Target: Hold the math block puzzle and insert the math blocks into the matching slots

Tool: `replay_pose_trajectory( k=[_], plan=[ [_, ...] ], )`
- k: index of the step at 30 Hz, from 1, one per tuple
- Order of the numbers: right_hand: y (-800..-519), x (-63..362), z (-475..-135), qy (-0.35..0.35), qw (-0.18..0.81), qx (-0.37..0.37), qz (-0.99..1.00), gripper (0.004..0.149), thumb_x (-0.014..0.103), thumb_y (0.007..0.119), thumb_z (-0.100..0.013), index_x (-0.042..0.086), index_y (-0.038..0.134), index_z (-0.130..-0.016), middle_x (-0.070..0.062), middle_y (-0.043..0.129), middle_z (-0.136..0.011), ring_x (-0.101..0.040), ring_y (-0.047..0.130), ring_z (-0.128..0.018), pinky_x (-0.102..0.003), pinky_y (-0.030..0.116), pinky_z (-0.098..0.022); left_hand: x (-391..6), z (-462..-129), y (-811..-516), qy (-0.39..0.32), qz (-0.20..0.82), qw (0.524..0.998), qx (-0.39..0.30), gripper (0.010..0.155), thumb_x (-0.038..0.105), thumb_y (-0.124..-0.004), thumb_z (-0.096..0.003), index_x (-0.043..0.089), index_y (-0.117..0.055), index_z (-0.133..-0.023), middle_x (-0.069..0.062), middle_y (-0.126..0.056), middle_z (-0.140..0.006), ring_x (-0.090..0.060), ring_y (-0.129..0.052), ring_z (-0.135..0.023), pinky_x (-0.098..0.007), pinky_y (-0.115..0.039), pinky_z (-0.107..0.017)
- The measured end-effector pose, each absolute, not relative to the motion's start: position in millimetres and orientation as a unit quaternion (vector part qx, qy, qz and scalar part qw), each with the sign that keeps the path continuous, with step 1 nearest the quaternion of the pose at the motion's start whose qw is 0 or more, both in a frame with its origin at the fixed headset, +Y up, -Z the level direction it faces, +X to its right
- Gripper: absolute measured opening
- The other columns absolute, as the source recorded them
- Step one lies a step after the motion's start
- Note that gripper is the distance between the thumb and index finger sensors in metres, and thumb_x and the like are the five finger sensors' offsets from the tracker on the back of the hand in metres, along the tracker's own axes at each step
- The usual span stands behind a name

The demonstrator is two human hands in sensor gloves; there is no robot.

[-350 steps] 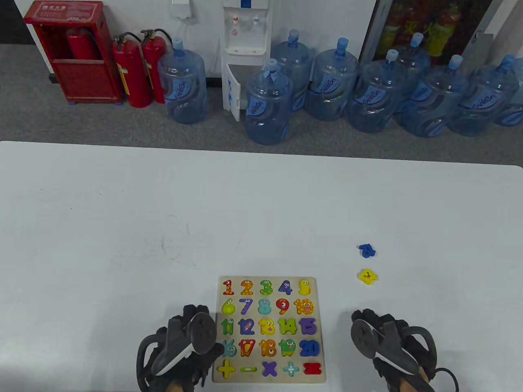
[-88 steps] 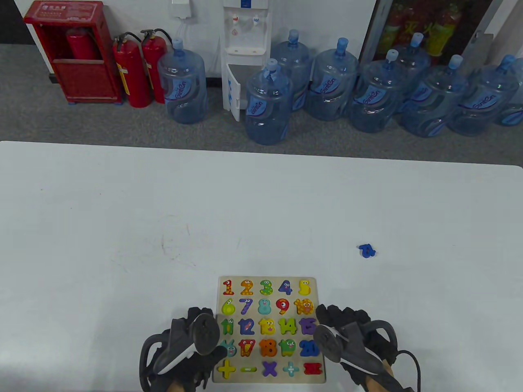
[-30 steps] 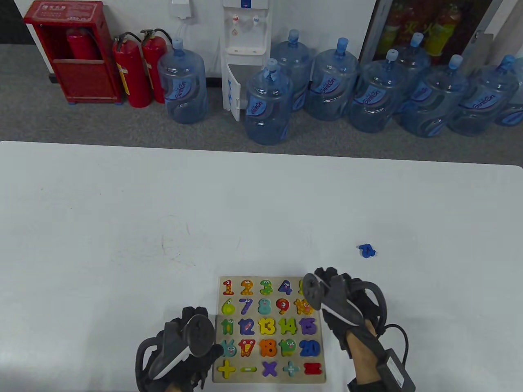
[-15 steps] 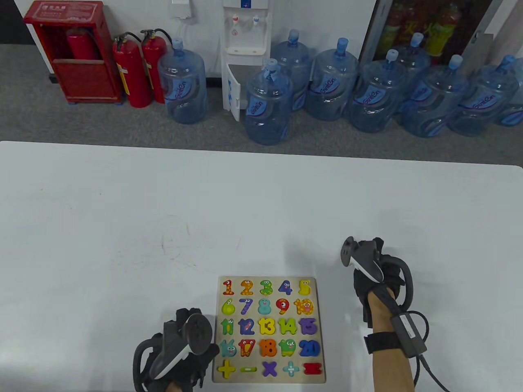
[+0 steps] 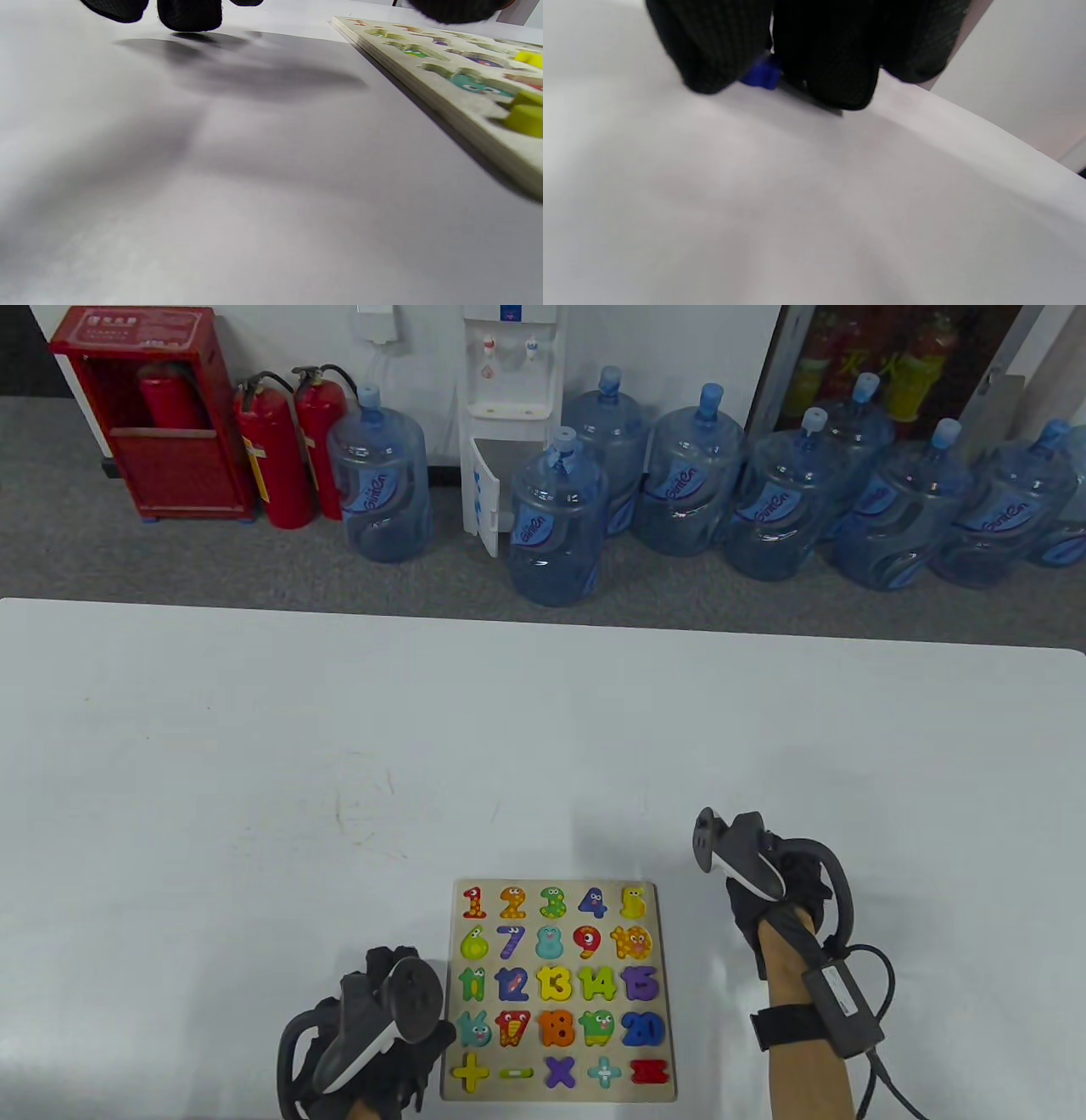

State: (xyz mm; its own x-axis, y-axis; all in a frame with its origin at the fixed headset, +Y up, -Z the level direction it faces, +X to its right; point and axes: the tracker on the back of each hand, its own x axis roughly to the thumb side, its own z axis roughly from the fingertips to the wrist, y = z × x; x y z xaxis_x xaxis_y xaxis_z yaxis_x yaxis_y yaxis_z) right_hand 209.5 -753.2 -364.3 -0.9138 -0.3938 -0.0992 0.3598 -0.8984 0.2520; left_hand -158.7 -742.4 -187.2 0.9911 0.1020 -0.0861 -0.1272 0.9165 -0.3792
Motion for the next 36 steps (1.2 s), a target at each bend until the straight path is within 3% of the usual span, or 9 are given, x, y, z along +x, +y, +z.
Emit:
replay_pose_trajectory(
  k=[6,23,36],
  plan=[
    [-757.9,187.5,-324.7,-0.082,0.199,0.019,-0.976,0.063,0.024,0.078,-0.030,0.030,0.060,-0.091,0.001,0.064,-0.096,-0.021,0.081,-0.079,-0.042,0.071,-0.061,-154.7,-184.9,-740.1,0.012,0.064,0.980,-0.188,0.085,0.058,-0.066,-0.0349,0.022,-0.033,-0.105,-0.008,-0.030,-0.110,-0.045,-0.051,-0.104,-0.068,-0.054,-0.071],
    [-763.1,164.2,-238.7,-0.067,0.310,-0.114,-0.941,0.067,0.032,0.074,-0.029,0.020,0.058,-0.093,-0.006,0.072,-0.090,-0.017,0.091,-0.068,-0.040,0.077,-0.056,-154.4,-191.7,-744.8,0.005,0.034,0.979,-0.201,0.085,0.058,-0.065,-0.0350,0.023,-0.033,-0.105,-0.007,-0.030,-0.110,-0.045,-0.049,-0.104,-0.068,-0.053,-0.071],
    [-757.5,171.1,-234.4,-0.084,0.272,-0.074,-0.956,0.067,0.038,0.070,-0.030,0.016,0.062,-0.092,-0.009,0.078,-0.084,-0.016,0.095,-0.057,-0.039,0.079,-0.052,-154.7,-187.9,-746.0,0.007,0.044,0.979,-0.197,0.085,0.058,-0.066,-0.0348,0.022,-0.033,-0.105,-0.007,-0.029,-0.110,-0.045,-0.050,-0.104,-0.068,-0.053,-0.071]
  ],
)
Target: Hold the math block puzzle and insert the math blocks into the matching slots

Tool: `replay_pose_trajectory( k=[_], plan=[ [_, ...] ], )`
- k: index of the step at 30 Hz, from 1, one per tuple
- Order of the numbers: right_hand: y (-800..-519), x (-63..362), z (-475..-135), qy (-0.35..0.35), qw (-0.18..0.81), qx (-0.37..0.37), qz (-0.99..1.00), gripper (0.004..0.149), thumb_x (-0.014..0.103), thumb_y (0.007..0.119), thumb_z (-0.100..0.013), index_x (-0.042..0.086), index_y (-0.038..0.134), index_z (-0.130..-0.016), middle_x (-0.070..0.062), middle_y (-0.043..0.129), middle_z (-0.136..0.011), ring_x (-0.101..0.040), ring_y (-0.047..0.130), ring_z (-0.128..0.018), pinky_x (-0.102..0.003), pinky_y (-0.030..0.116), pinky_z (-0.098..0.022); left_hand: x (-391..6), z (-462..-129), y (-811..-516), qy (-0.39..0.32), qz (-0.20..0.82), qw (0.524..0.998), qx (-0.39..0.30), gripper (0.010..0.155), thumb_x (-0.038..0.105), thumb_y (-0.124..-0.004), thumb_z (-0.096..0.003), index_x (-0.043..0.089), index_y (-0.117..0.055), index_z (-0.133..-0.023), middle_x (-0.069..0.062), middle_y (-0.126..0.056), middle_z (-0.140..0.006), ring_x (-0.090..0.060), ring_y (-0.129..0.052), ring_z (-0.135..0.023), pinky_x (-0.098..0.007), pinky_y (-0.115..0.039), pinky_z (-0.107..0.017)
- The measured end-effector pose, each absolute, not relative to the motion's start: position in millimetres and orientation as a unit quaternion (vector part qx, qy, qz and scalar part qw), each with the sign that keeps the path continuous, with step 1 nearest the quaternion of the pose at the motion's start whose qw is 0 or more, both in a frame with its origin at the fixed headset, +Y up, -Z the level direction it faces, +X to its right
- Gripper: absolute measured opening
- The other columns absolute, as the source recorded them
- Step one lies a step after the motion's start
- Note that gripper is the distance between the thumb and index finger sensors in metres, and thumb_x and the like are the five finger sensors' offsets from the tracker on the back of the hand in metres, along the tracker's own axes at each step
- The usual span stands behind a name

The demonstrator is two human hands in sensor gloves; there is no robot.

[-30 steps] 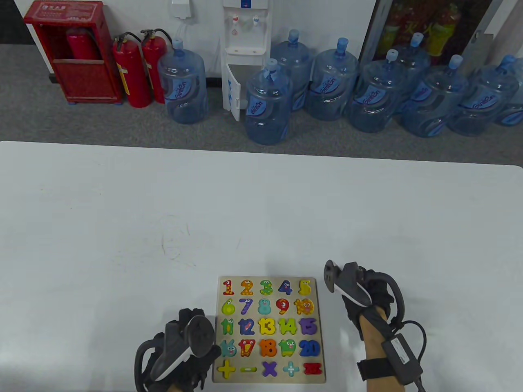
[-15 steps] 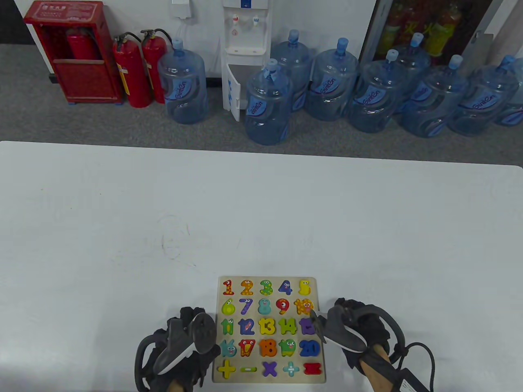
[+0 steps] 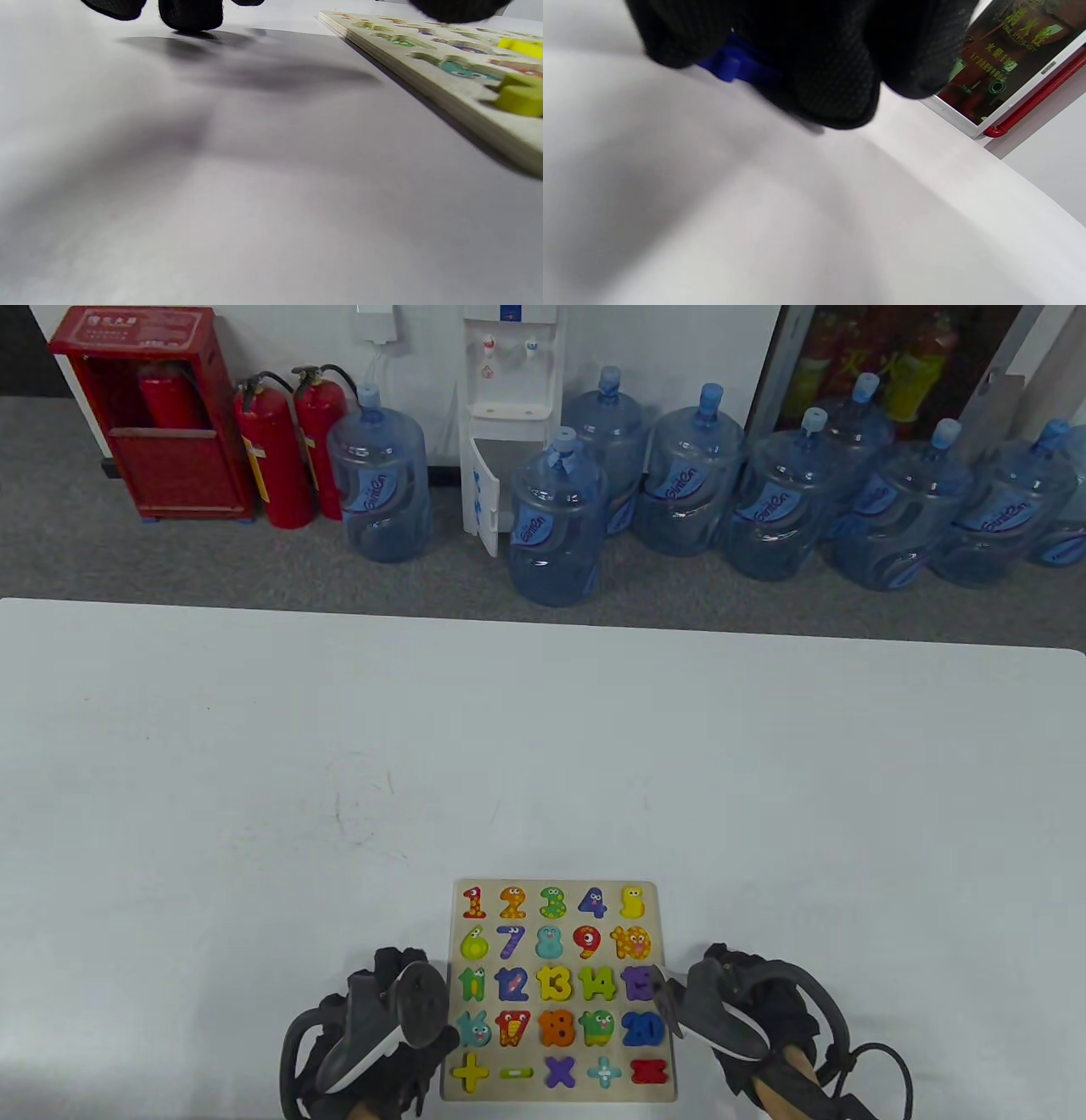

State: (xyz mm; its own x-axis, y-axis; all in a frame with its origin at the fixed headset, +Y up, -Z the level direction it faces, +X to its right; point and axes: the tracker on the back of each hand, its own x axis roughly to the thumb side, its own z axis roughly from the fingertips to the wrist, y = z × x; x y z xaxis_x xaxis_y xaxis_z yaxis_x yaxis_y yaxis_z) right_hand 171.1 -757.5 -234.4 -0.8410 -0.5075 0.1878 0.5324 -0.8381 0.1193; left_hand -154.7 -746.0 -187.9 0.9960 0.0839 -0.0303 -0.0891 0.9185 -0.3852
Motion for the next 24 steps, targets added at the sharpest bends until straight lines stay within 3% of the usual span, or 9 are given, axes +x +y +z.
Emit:
replay_pose_trajectory(
  k=[5,9,14,17,19,24],
  plan=[
    [-758.3,175.8,-233.1,-0.073,0.257,-0.035,-0.963,0.067,0.043,0.067,-0.029,0.016,0.064,-0.091,-0.008,0.081,-0.080,-0.017,0.096,-0.053,-0.040,0.080,-0.050,-154.5,-187.6,-746.1,0.005,0.046,0.979,-0.199,0.085,0.058,-0.066,-0.0349,0.022,-0.033,-0.105,-0.007,-0.029,-0.110,-0.045,-0.050,-0.104,-0.068,-0.053,-0.071],
    [-753.6,182.1,-231.5,-0.080,0.233,-0.026,-0.969,0.076,0.048,0.066,-0.027,0.017,0.054,-0.096,-0.009,0.070,-0.091,-0.018,0.092,-0.062,-0.041,0.077,-0.055,-153.8,-188.1,-746.0,0.001,0.046,0.979,-0.201,0.085,0.058,-0.066,-0.0350,0.023,-0.032,-0.105,-0.007,-0.029,-0.110,-0.045,-0.050,-0.104,-0.068,-0.053,-0.071],
    [-749.5,181.2,-231.9,-0.081,0.195,-0.066,-0.975,0.084,0.033,0.085,-0.024,0.026,0.046,-0.098,-0.003,0.056,-0.101,-0.020,0.085,-0.074,-0.043,0.072,-0.062,-152.9,-189.2,-746.1,-0.004,0.048,0.978,-0.201,0.085,0.058,-0.065,-0.0351,0.023,-0.032,-0.105,-0.007,-0.029,-0.110,-0.045,-0.050,-0.104,-0.068,-0.053,-0.071],
    [-752.3,179.7,-232.9,-0.079,0.176,-0.074,-0.978,0.070,0.028,0.085,-0.025,0.030,0.062,-0.091,0.002,0.068,-0.095,-0.018,0.089,-0.070,-0.043,0.073,-0.060,-152.4,-189.0,-745.7,-0.006,0.048,0.978,-0.203,0.085,0.058,-0.065,-0.0351,0.023,-0.032,-0.105,-0.007,-0.029,-0.110,-0.045,-0.050,-0.104,-0.068,-0.053,-0.071],
    [-752.2,180.6,-233.8,-0.061,0.184,-0.075,-0.978,0.067,0.031,0.084,-0.023,0.028,0.067,-0.089,0.001,0.074,-0.090,-0.016,0.092,-0.064,-0.042,0.076,-0.058,-152.3,-189.1,-745.9,-0.006,0.049,0.978,-0.202,0.085,0.058,-0.065,-0.0350,0.023,-0.032,-0.105,-0.007,-0.029,-0.110,-0.044,-0.050,-0.104,-0.068,-0.053,-0.071],
    [-753.9,185.3,-235.6,-0.057,0.173,-0.059,-0.981,0.065,0.035,0.079,-0.026,0.023,0.068,-0.089,-0.005,0.080,-0.081,-0.016,0.094,-0.056,-0.041,0.078,-0.054,-152.0,-189.1,-745.9,-0.007,0.050,0.978,-0.203,0.085,0.058,-0.065,-0.0351,0.023,-0.032,-0.105,-0.007,-0.029,-0.110,-0.044,-0.050,-0.104,-0.068,-0.053,-0.071]
  ],
)
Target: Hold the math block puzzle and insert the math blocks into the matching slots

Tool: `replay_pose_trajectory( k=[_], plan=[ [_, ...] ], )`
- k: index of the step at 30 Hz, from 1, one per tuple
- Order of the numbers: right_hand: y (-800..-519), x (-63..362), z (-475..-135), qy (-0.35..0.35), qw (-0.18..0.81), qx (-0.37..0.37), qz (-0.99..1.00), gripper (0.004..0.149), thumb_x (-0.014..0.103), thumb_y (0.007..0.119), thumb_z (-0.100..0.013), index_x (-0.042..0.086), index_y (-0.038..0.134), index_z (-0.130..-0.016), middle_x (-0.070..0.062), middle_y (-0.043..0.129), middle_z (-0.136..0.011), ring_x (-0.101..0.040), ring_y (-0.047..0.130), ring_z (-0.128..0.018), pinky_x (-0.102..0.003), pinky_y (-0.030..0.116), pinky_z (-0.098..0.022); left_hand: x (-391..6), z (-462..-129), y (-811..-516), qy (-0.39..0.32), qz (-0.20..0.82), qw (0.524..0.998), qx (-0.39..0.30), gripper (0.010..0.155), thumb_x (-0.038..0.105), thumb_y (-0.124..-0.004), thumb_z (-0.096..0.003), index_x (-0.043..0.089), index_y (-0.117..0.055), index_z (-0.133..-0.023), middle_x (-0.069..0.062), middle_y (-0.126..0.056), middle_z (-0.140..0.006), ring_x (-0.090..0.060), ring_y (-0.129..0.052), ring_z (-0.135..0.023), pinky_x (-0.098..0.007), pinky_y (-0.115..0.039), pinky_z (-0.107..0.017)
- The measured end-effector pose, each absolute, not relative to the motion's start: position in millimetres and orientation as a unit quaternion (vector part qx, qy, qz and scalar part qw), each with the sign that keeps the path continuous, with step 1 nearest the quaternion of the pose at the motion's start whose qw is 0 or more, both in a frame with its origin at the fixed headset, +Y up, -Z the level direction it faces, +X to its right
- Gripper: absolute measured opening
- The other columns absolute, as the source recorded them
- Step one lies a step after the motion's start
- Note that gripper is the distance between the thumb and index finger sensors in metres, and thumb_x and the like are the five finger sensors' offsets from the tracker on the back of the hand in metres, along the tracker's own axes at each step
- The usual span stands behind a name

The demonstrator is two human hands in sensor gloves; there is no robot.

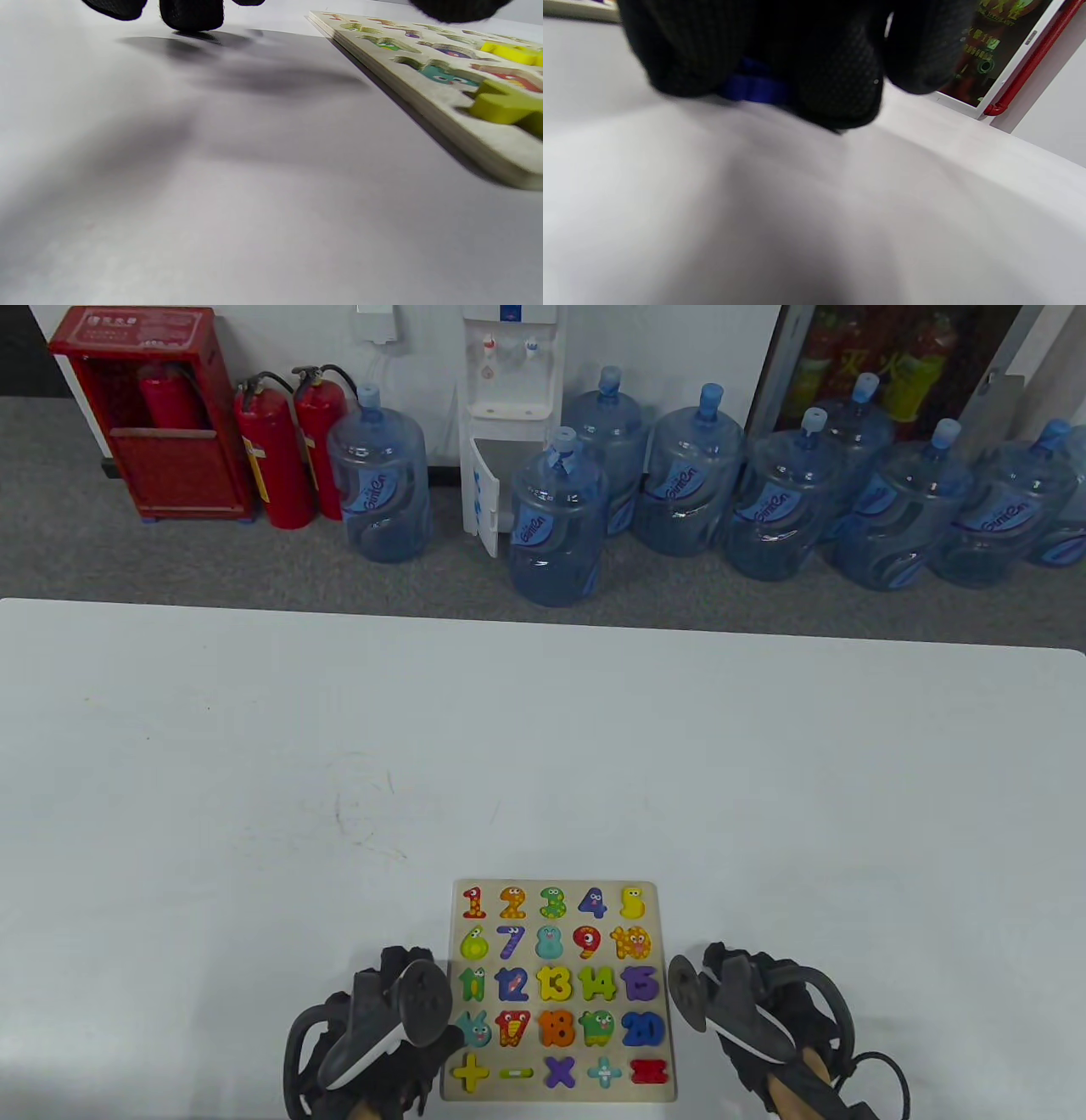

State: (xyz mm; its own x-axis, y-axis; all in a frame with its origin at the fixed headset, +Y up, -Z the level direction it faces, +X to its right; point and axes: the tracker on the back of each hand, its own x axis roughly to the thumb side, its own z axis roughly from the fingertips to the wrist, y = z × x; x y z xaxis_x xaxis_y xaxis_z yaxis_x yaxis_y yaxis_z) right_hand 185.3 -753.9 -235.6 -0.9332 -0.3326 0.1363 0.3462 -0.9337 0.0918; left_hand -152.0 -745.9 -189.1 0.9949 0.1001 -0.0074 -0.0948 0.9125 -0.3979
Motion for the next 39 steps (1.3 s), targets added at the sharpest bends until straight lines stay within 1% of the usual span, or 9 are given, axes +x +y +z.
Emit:
replay_pose_trajectory(
  k=[5,9,12,15,17,19,23,28,39],
  plan=[
    [-752.7,186.8,-234.9,-0.046,0.184,-0.046,-0.981,0.065,0.041,0.075,-0.026,0.020,0.070,-0.088,-0.007,0.084,-0.075,-0.014,0.096,-0.048,-0.040,0.080,-0.049,-151.8,-189.0,-745.7,-0.007,0.050,0.978,-0.204,0.085,0.058,-0.065,-0.0352,0.023,-0.032,-0.105,-0.007,-0.029,-0.110,-0.045,-0.050,-0.104,-0.068,-0.053,-0.071],
    [-750.9,187.5,-233.5,-0.050,0.193,-0.039,-0.979,0.067,0.043,0.072,-0.027,0.020,0.068,-0.090,-0.007,0.082,-0.078,-0.015,0.095,-0.050,-0.040,0.080,-0.050,-151.6,-188.9,-745.8,-0.008,0.053,0.977,-0.204,0.085,0.058,-0.065,-0.0351,0.023,-0.032,-0.105,-0.007,-0.029,-0.110,-0.045,-0.050,-0.105,-0.068,-0.053,-0.071],
    [-745.4,191.7,-232.8,-0.080,0.168,-0.038,-0.982,0.077,0.047,0.075,-0.024,0.020,0.059,-0.094,-0.008,0.073,-0.088,-0.017,0.091,-0.059,-0.042,0.076,-0.055,-151.6,-189.2,-745.7,-0.008,0.054,0.977,-0.204,0.085,0.058,-0.065,-0.0351,0.023,-0.032,-0.105,-0.007,-0.029,-0.110,-0.045,-0.050,-0.104,-0.068,-0.053,-0.071],
    [-739.8,195.6,-231.0,-0.090,0.128,-0.066,-0.985,0.083,0.038,0.088,-0.021,0.026,0.055,-0.096,-0.003,0.059,-0.100,-0.021,0.084,-0.075,-0.045,0.071,-0.062,-151.5,-189.2,-745.6,-0.008,0.053,0.977,-0.206,0.085,0.058,-0.065,-0.0351,0.023,-0.032,-0.105,-0.007,-0.029,-0.110,-0.045,-0.049,-0.104,-0.068,-0.053,-0.071],
    [-741.6,197.4,-231.0,-0.099,0.110,-0.087,-0.985,0.082,0.029,0.090,-0.022,0.034,0.054,-0.095,0.004,0.051,-0.104,-0.022,0.079,-0.083,-0.046,0.067,-0.066,-151.4,-189.2,-745.5,-0.009,0.054,0.977,-0.206,0.085,0.058,-0.065,-0.0352,0.023,-0.032,-0.105,-0.007,-0.029,-0.110,-0.045,-0.049,-0.104,-0.068,-0.053,-0.071],
    [-743.3,198.8,-233.1,-0.096,0.115,-0.087,-0.985,0.076,0.023,0.090,-0.023,0.038,0.060,-0.091,0.009,0.055,-0.102,-0.021,0.079,-0.081,-0.045,0.068,-0.066,-151.3,-189.2,-745.4,-0.009,0.053,0.977,-0.206,0.085,0.058,-0.065,-0.0351,0.023,-0.032,-0.105,-0.007,-0.029,-0.110,-0.045,-0.049,-0.104,-0.068,-0.053,-0.071],
    [-743.1,201.3,-236.5,-0.047,0.108,-0.096,-0.988,0.065,0.025,0.089,-0.022,0.038,0.072,-0.083,0.010,0.072,-0.092,-0.015,0.088,-0.071,-0.042,0.072,-0.063,-151.4,-189.3,-745.2,-0.009,0.055,0.977,-0.206,0.085,0.058,-0.065,-0.0351,0.023,-0.032,-0.105,-0.007,-0.029,-0.110,-0.045,-0.049,-0.104,-0.068,-0.053,-0.071],
    [-743.2,205.0,-237.1,-0.055,0.079,-0.094,-0.991,0.064,0.032,0.087,-0.022,0.032,0.073,-0.084,0.005,0.075,-0.089,-0.016,0.088,-0.066,-0.042,0.073,-0.061,-151.2,-189.2,-745.0,-0.010,0.055,0.977,-0.207,0.085,0.058,-0.065,-0.0351,0.023,-0.032,-0.105,-0.007,-0.029,-0.110,-0.045,-0.049,-0.104,-0.068,-0.053,-0.071],
    [-737.8,197.4,-234.4,-0.041,0.083,-0.105,-0.990,0.063,0.031,0.086,-0.023,0.027,0.074,-0.085,-0.001,0.078,-0.088,-0.016,0.091,-0.064,-0.043,0.073,-0.061,-151.2,-189.2,-744.7,-0.010,0.056,0.977,-0.205,0.085,0.058,-0.065,-0.0352,0.023,-0.032,-0.105,-0.007,-0.029,-0.110,-0.045,-0.050,-0.104,-0.068,-0.053,-0.071]
  ],
)
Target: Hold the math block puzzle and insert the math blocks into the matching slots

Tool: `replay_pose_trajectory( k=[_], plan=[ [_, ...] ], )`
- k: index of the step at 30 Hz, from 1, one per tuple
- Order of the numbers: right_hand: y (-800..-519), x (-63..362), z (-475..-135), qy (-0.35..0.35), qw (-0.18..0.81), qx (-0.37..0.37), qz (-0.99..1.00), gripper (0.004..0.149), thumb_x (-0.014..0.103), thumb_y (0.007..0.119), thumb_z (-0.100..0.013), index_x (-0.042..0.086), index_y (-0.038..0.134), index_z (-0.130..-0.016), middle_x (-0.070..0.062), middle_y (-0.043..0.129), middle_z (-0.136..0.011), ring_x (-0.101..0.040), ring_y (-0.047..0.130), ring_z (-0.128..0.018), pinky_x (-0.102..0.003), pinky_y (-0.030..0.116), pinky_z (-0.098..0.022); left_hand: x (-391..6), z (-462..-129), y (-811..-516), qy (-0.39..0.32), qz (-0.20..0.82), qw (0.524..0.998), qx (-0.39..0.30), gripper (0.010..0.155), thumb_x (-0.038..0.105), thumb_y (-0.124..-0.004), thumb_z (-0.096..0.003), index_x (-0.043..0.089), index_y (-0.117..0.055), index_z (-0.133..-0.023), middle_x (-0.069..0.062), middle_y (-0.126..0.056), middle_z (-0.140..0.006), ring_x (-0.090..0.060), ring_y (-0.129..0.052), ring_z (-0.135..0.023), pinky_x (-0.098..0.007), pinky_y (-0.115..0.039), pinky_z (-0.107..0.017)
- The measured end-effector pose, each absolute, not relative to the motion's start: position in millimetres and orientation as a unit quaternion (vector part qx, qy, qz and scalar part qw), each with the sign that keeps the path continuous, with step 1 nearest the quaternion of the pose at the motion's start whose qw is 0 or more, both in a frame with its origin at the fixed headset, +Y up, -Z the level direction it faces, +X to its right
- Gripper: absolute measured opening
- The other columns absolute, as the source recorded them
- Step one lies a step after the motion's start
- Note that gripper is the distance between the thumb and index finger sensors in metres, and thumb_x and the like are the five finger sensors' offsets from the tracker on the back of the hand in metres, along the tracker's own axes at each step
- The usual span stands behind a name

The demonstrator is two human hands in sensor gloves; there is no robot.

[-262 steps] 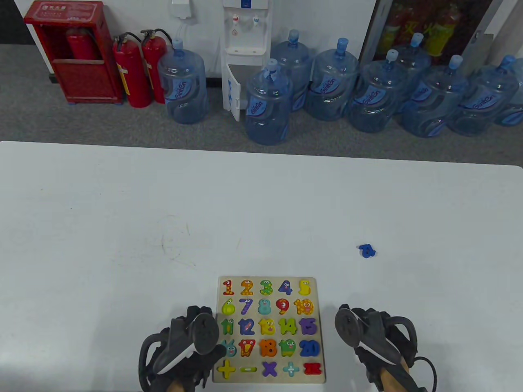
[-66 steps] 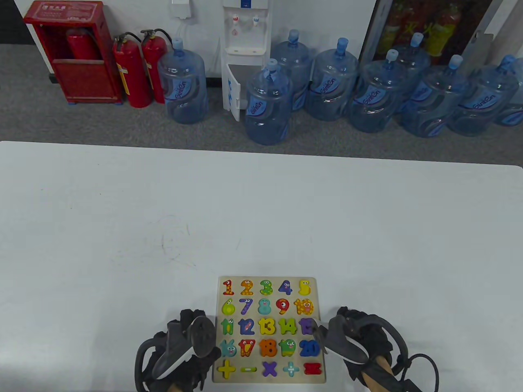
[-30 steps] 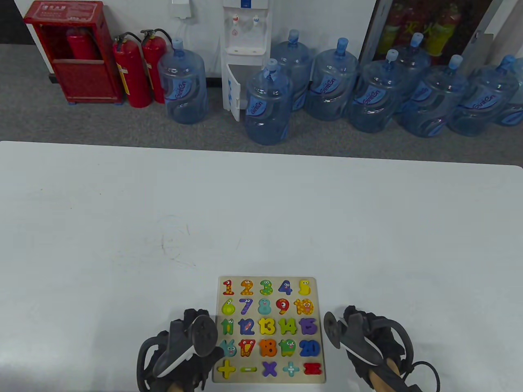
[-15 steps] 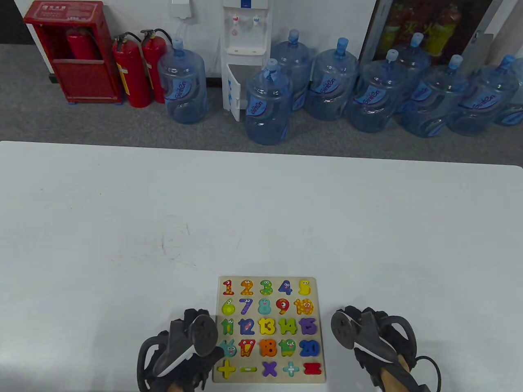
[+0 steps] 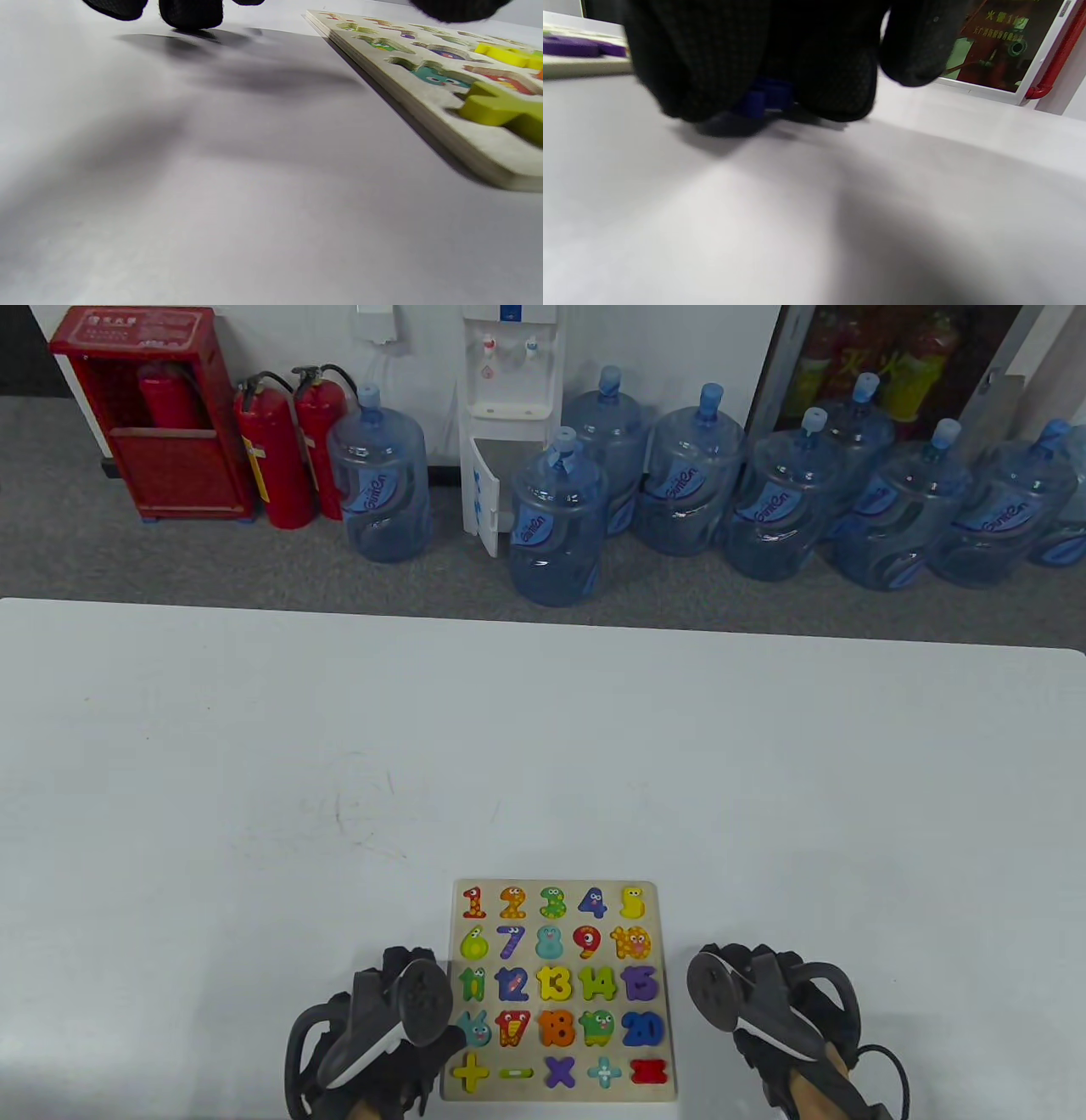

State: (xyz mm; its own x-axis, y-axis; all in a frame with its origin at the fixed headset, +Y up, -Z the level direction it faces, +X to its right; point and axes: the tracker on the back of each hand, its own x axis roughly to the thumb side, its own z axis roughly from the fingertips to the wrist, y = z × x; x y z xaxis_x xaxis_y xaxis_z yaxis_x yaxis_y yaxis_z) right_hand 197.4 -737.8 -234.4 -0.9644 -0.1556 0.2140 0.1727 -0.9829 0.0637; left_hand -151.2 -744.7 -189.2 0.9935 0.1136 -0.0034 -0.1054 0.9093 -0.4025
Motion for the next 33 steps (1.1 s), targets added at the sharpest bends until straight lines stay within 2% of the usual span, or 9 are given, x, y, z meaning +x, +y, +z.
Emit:
replay_pose_trajectory(
  k=[10,21,26,33],
  plan=[
    [-722.2,158.8,-227.0,-0.004,0.086,-0.170,-0.982,0.063,0.032,0.086,-0.024,0.026,0.074,-0.086,-0.002,0.078,-0.088,-0.018,0.091,-0.065,-0.045,0.073,-0.061,-152.7,-188.7,-743.4,-0.005,0.057,0.979,-0.196,0.086,0.058,-0.065,-0.0352,0.022,-0.031,-0.105,-0.008,-0.028,-0.110,-0.045,-0.049,-0.104,-0.068,-0.053,-0.071],
    [-705.8,59.1,-215.8,0.017,0.104,-0.261,-0.959,0.063,0.032,0.085,-0.025,0.026,0.074,-0.086,-0.002,0.079,-0.088,-0.018,0.092,-0.065,-0.044,0.074,-0.060,-152.9,-188.9,-743.3,-0.004,0.056,0.978,-0.199,0.086,0.058,-0.065,-0.0352,0.022,-0.031,-0.105,-0.008,-0.028,-0.110,-0.045,-0.048,-0.104,-0.068,-0.053,-0.071],
    [-713.3,18.7,-215.7,0.015,0.070,-0.288,-0.955,0.062,0.032,0.085,-0.025,0.026,0.075,-0.086,-0.002,0.079,-0.087,-0.018,0.092,-0.064,-0.045,0.074,-0.060,-152.5,-188.9,-743.0,-0.005,0.056,0.978,-0.200,0.086,0.058,-0.065,-0.0352,0.022,-0.031,-0.105,-0.008,-0.028,-0.110,-0.045,-0.048,-0.104,-0.068,-0.052,-0.071],
    [-722.9,-9.8,-223.7,0.018,0.114,-0.280,-0.953,0.063,0.033,0.085,-0.023,0.026,0.075,-0.086,-0.002,0.080,-0.087,-0.017,0.093,-0.064,-0.045,0.074,-0.060,-151.5,-189.4,-742.8,-0.009,0.054,0.978,-0.202,0.086,0.058,-0.065,-0.0353,0.022,-0.031,-0.105,-0.008,-0.028,-0.110,-0.045,-0.048,-0.104,-0.068,-0.052,-0.071]
  ],
)
